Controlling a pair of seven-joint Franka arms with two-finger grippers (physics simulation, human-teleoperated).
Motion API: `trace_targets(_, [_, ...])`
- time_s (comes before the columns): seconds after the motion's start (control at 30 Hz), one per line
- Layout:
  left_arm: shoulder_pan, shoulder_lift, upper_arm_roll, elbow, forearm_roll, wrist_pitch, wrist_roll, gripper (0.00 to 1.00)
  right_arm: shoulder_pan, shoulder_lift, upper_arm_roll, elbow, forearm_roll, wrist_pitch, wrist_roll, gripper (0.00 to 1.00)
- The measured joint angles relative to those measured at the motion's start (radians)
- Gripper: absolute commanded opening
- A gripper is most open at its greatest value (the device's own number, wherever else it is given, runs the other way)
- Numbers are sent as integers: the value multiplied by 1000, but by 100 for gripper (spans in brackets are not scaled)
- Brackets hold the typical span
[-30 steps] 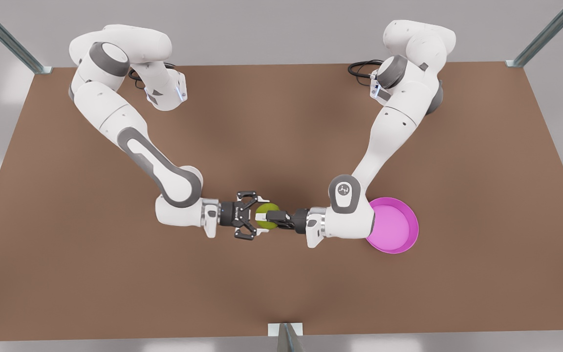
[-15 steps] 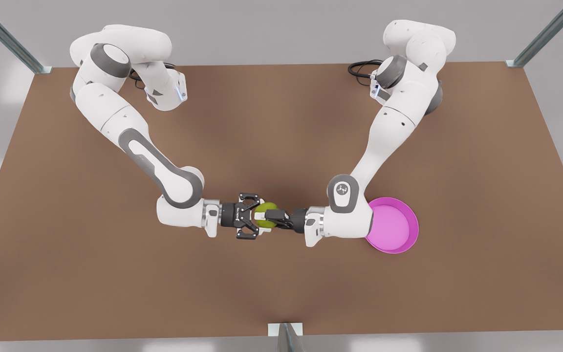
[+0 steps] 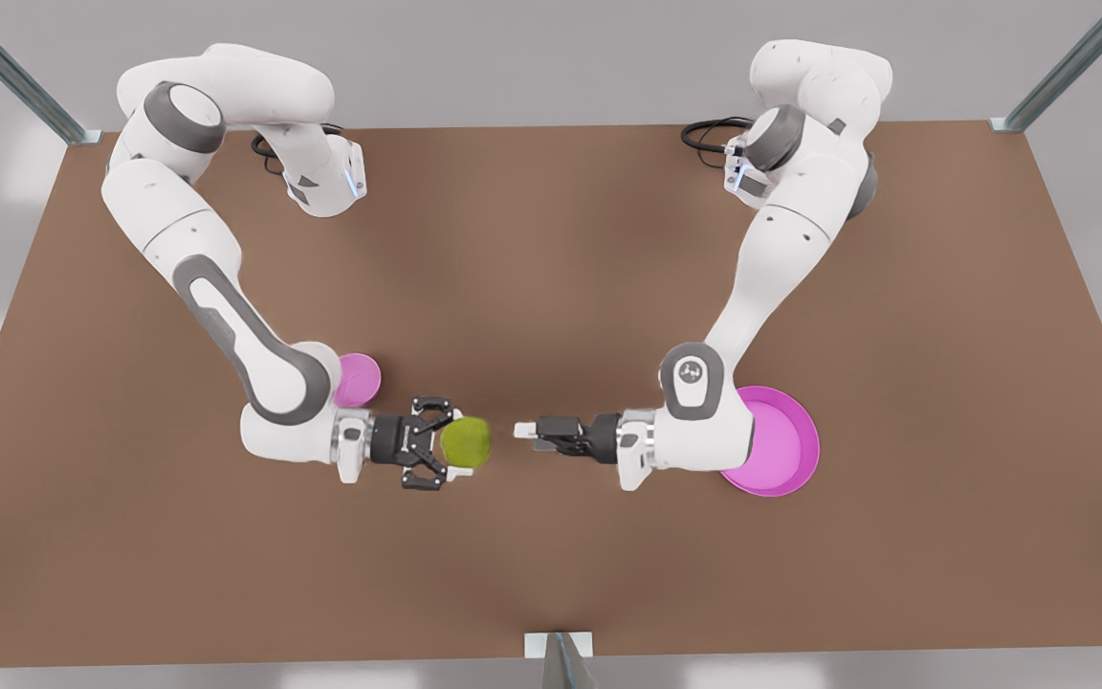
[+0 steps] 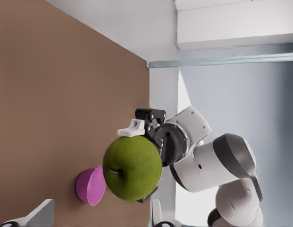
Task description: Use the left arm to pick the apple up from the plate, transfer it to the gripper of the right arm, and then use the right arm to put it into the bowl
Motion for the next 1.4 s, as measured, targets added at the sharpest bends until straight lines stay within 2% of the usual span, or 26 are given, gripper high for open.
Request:
trace_targets(0.07, [111,-64,3,0,117,-83,-18,100,-44,-2,-6,-5,-62,-45,-1,82])
trace_targets(0.2, [242,-248,3,1,743,-393,-71,100,-150,-9,-11,-15,-207,-157,-1,82])
trace_targets(0.27, [290,-292,1,0,966,-533,-98,100,-206,-17,-12,-18,-296,-223,1,82])
trace_targets(0.3, [297,-355,34,-73,1040,-577,-113,100,-236,-19,-12,-19,-349,-258,3,82])
trace_targets(0.33, [250,-508,154,-287,1073,-570,-126,100,-257,-20,-12,-17,-403,-289,4,82])
trace_targets(0.37, [199,-624,257,-450,1079,-554,-140,100,-271,-21,-12,-11,-465,-320,8,82])
trace_targets(0.43, [166,-708,341,-542,1083,-553,-164,100,-293,-42,-10,3,-586,-383,18,82])
trace_targets(0.47, [156,-720,354,-527,1086,-564,-175,100,-298,-71,-9,5,-647,-413,25,82])
trace_targets(0.57, [122,-665,364,-328,1096,-646,-204,100,-301,-133,-1,6,-835,-482,54,82])
trace_targets(0.67, [115,-647,366,-291,1110,-704,-228,100,-288,-179,-8,-7,-977,-522,83,82])
trace_targets(0.73, [96,-642,366,-288,1113,-730,-243,100,-235,-234,-73,-31,-1028,-525,99,83])
trace_targets(0.87, [71,-619,363,-255,1116,-761,-268,100,-148,-326,-180,-143,-1080,-465,128,83])
trace_targets(1.03, [68,-612,365,-253,1120,-780,-296,100,-69,-414,-255,-270,-1098,-351,168,83])
trace_targets(1.4, [55,-611,365,-254,1138,-794,-343,100,-8,-520,-301,-510,-1096,-118,247,83])
